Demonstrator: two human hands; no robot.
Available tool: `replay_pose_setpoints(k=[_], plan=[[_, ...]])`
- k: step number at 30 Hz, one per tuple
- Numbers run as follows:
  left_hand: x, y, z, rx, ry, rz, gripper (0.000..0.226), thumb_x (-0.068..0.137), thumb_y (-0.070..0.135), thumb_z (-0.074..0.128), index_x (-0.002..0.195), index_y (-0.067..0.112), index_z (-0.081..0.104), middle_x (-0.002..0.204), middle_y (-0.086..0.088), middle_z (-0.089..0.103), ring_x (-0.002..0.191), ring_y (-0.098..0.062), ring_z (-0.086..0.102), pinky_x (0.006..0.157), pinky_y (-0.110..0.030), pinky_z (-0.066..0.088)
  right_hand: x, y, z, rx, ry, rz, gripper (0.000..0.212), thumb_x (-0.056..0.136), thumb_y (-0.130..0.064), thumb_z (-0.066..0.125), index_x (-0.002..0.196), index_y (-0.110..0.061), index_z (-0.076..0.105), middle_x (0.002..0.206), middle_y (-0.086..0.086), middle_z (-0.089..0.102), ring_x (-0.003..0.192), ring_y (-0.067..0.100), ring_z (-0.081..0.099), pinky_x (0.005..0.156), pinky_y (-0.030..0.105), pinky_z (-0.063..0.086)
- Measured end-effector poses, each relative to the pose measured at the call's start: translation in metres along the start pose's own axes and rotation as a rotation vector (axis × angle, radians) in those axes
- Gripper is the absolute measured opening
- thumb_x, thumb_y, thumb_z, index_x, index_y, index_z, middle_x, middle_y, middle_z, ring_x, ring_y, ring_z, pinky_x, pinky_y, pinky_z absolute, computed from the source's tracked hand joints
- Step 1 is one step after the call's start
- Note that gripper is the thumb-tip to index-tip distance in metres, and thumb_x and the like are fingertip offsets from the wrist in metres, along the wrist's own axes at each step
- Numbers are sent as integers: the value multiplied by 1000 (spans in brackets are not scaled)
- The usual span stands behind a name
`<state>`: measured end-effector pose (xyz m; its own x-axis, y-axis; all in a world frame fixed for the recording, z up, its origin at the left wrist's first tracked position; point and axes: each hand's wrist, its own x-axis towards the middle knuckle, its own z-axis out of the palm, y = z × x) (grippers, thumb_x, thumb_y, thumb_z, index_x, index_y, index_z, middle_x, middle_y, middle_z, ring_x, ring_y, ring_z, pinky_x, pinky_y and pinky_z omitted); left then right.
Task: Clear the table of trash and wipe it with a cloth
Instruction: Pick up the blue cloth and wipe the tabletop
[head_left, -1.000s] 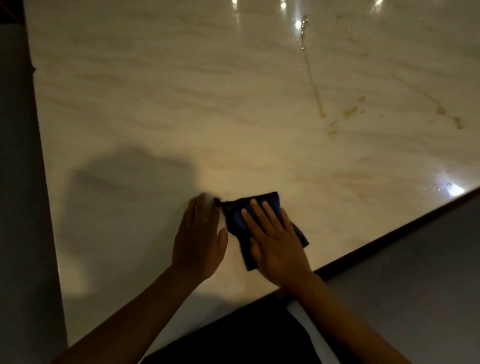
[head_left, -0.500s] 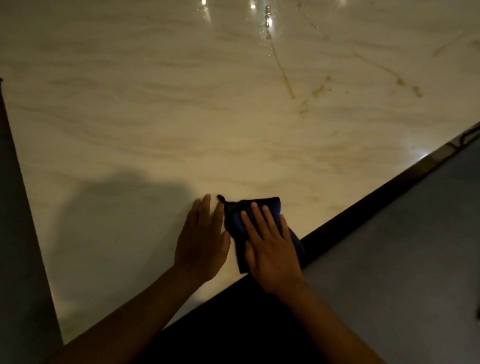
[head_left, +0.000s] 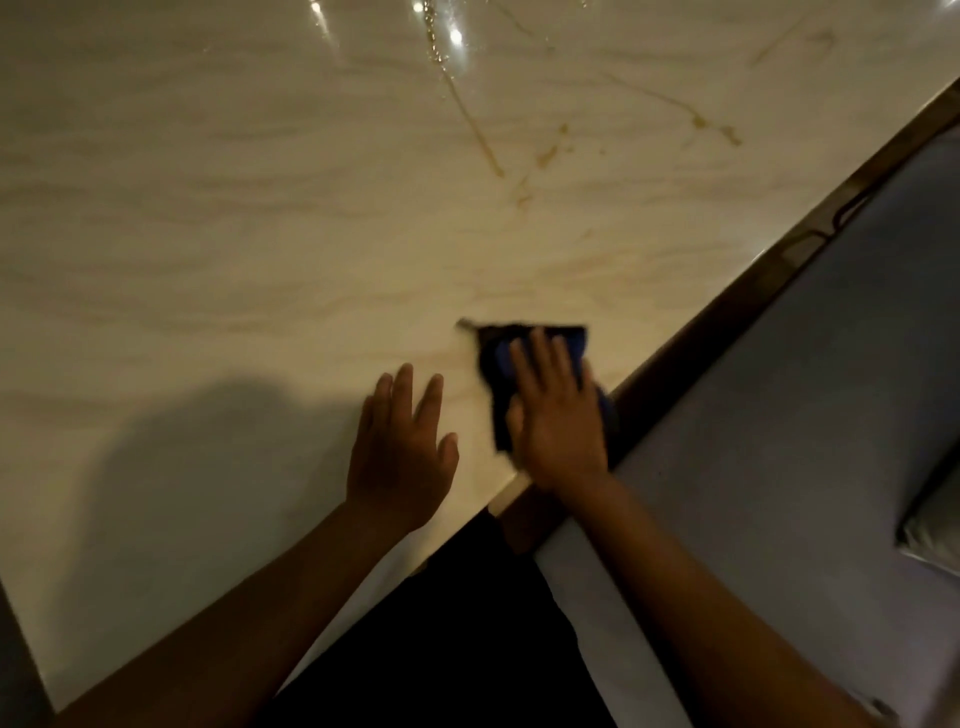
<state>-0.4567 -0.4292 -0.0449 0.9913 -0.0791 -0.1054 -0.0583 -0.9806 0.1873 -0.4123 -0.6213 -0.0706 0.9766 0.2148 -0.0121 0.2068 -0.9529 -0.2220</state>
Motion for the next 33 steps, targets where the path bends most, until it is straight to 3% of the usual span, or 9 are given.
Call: replay_pose_setpoints(k=[4, 7, 12, 15, 20, 23, 27, 30, 33], plan=[[6, 1, -1, 25, -13, -2, 70, 86, 34, 59, 150, 9, 41, 154, -26, 34, 140, -47, 33, 113, -55, 33, -1, 32, -13, -3, -71, -230, 66, 92, -38, 33, 155, -24, 23, 164, 3, 14, 151, 24, 10, 120, 50, 10], [10, 3, 0, 26, -29, -17, 73, 89, 37, 57, 154, 14, 33, 159, -22, 26, 145, -43, 25, 118, -52, 27, 56, 92, -23, -43, -2, 5, 68, 88, -39, 28, 153, -20, 31, 161, 9, 22, 148, 31, 22, 116, 55, 22], [25, 9, -3, 1, -54, -31, 73, 92, 41, 54, 156, 18, 29, 161, -19, 22, 148, -39, 21, 120, -50, 24, 109, 125, -35, 16, -16, 414, 62, 97, -35, 28, 156, -18, 19, 164, 12, 11, 151, 30, 10, 119, 54, 13], [38, 10, -6, -33, -42, -41, 72, 89, 40, 59, 154, 17, 35, 159, -21, 27, 145, -41, 27, 117, -51, 29, 78, 73, -24, -39, 30, 202, 63, 94, -37, 29, 153, -16, 32, 160, 15, 25, 147, 35, 23, 115, 56, 23], [72, 13, -9, -103, -19, -87, 70, 90, 40, 59, 153, 17, 37, 161, -20, 24, 147, -41, 23, 118, -53, 25, 40, 32, -26, -25, -165, -259, 58, 103, -48, 21, 157, -30, 9, 165, 0, 1, 152, 22, -4, 122, 49, 4], [96, 17, -9, -74, -16, -135, 70, 93, 43, 55, 154, 19, 33, 162, -19, 20, 148, -40, 19, 119, -53, 23, 92, 57, -30, -47, -167, -405, 56, 104, -47, 20, 157, -30, 13, 165, -1, 5, 152, 22, 0, 121, 52, 10], [143, 28, -8, -18, 35, -191, 69, 92, 44, 52, 154, 19, 33, 159, -23, 26, 144, -45, 27, 116, -57, 26, 211, 96, -33, -100, -115, -437, 56, 101, -43, 23, 154, -26, 27, 162, 4, 22, 149, 27, 18, 116, 54, 21], [184, 38, -8, -2, 55, -307, 69, 91, 49, 38, 153, 20, 35, 158, -23, 28, 143, -44, 29, 116, -57, 26, 306, 117, -39, -93, -83, -285, 58, 100, -44, 17, 156, -27, 22, 163, 5, 18, 150, 28, 15, 117, 51, 15], [219, 50, -6, -24, 60, -403, 69, 93, 46, 47, 155, 21, 32, 160, -22, 23, 146, -43, 22, 118, -56, 19, 340, 116, -36, -81, -39, -232, 58, 101, -42, 21, 156, -22, 23, 163, 9, 17, 150, 31, 15, 118, 52, 14]])
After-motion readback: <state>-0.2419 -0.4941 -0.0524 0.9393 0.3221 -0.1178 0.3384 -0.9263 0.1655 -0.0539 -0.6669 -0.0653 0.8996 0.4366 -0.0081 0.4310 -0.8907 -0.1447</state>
